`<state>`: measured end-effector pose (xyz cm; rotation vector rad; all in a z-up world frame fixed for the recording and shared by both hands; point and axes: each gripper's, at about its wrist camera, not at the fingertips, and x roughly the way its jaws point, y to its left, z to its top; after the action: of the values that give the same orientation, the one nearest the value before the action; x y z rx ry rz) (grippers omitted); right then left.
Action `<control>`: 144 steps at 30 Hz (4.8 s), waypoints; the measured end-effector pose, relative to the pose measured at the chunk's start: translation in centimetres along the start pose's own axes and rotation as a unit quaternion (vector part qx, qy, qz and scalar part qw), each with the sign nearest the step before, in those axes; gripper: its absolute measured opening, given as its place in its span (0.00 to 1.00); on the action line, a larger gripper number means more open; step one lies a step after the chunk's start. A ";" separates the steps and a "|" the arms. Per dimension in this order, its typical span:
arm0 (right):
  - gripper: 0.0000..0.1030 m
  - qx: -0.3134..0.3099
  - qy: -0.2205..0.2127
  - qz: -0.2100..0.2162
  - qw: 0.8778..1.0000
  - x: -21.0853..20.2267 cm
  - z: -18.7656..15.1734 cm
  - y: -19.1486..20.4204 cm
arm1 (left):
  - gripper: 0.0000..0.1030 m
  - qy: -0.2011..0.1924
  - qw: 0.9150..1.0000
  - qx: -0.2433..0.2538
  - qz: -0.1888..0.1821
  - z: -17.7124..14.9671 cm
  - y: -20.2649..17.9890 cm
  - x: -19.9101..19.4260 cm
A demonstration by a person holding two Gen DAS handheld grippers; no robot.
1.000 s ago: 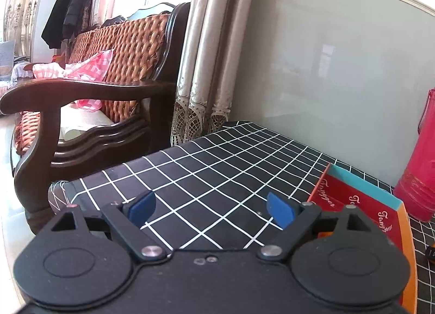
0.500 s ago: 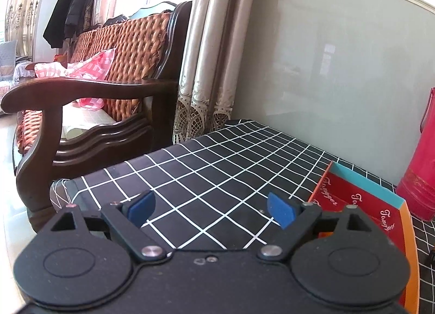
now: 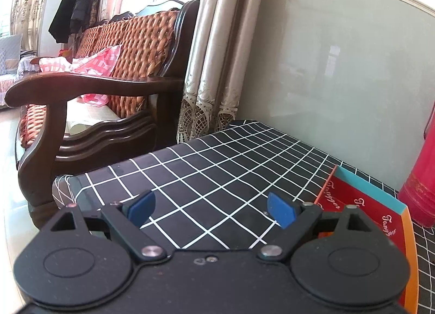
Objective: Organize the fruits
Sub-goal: 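Carry the orange with the right gripper into the box, open, then reach the left gripper to the small carrot piece and close on it, then carry the carrot piece with the left gripper into the box, open, then reach the right gripper to the last carrot piece and close on it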
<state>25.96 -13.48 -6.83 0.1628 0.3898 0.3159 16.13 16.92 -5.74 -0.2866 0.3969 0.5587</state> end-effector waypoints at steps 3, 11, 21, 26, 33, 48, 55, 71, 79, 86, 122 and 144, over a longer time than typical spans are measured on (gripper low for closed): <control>0.39 -0.012 0.001 0.076 0.997 -0.8 -0.2 2.1 | 0.81 0.000 1.000 0.002 0.000 0.0 -0.1 0.0; 0.39 -0.079 0.043 0.156 0.984 -1.0 -2.6 7.6 | 0.81 -0.004 1.000 0.006 0.001 -0.1 -0.3 -0.3; 0.98 -0.092 -0.022 0.095 0.991 -4.1 -3.3 7.4 | 0.81 -0.007 1.000 0.012 -0.003 -0.2 -1.1 -0.4; 0.98 -0.072 -0.053 0.007 0.996 -5.6 -2.2 4.3 | 0.81 -0.019 0.999 0.027 -0.021 -0.5 -2.8 -1.2; 1.00 -0.035 -0.080 -0.186 0.979 -9.1 -2.0 -2.0 | 0.82 -0.044 0.992 0.080 -0.091 -1.7 -7.6 -3.0; 1.00 -0.021 -0.088 -0.450 0.888 -12.8 -4.5 -10.9 | 0.73 -0.021 0.927 0.245 -0.283 -8.2 -22.2 -5.2; 1.00 -0.033 -0.099 -0.498 0.861 -13.8 -5.1 -12.3 | 0.62 0.007 0.909 0.284 -0.305 -10.4 -27.0 -3.5; 1.00 -0.016 -0.093 -0.456 0.885 -14.0 -4.7 -12.4 | 0.45 0.068 0.888 0.304 -0.338 -12.2 -33.0 0.5; 1.00 -0.014 -0.094 -0.445 0.891 -13.9 -4.7 -12.2 | 0.30 0.112 0.883 0.294 -0.349 -12.2 -34.5 2.4; 1.00 -0.014 -0.092 -0.435 0.896 -13.6 -4.6 -11.9 | 0.14 0.118 0.884 0.283 -0.352 -12.1 -34.4 2.8; 1.00 -0.072 -0.083 -0.320 0.941 -9.6 -4.2 -4.6 | 0.14 0.024 0.972 0.171 -0.160 -2.9 -17.0 1.4; 1.00 -0.030 0.050 -0.226 0.972 0.4 -3.3 -4.4 | 0.77 0.023 0.986 0.125 -0.105 -0.7 -9.5 1.4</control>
<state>26.17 -17.18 -10.91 -0.0045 0.5027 -0.1146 22.34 9.58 -5.44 -0.0981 0.4704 0.2923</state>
